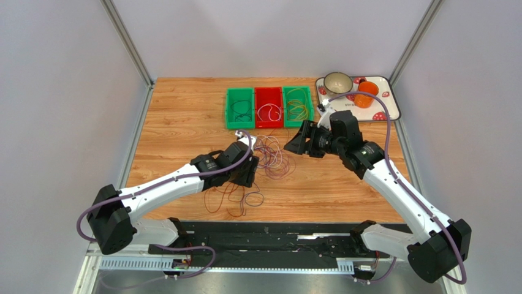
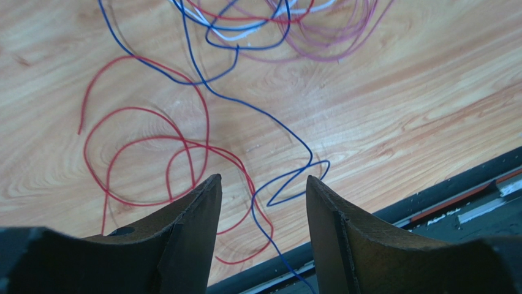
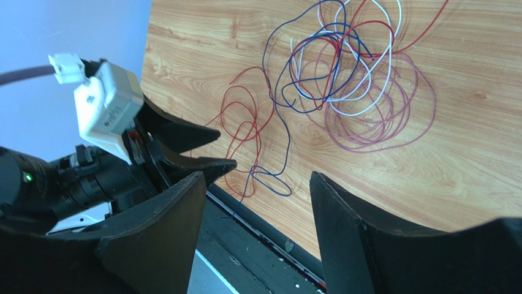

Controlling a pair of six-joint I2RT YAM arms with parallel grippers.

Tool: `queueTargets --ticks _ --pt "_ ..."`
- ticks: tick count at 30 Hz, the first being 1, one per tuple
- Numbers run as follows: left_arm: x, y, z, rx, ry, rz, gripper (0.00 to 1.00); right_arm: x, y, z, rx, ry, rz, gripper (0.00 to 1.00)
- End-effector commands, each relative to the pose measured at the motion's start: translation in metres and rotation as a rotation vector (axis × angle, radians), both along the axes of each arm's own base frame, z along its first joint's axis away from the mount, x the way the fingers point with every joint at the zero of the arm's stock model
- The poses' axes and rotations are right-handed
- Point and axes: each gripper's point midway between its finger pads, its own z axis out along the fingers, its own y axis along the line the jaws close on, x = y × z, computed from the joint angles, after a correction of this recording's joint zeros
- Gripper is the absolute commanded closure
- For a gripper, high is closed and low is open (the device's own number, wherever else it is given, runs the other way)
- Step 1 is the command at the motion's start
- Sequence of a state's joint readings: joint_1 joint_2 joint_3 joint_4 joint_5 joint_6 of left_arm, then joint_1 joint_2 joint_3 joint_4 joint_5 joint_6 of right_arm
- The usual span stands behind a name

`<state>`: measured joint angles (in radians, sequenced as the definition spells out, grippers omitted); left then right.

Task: Untangle the cables
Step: Untie the cable.

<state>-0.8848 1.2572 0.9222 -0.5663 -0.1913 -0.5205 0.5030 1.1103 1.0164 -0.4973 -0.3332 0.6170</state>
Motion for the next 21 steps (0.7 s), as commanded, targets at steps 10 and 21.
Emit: queueTargets --ticks 10,21 --pt "-0.029 -0.02 -0.046 0.013 0.098 -0.031 0.42 0.003 0.001 -0.005 -0.003 -0.013 -0.008 0.33" --pt "-0.03 -0.031 -0.063 0.043 0.13 -0.063 0.49 0.005 0.002 -0.008 -0.004 -0.009 -0.005 0.33"
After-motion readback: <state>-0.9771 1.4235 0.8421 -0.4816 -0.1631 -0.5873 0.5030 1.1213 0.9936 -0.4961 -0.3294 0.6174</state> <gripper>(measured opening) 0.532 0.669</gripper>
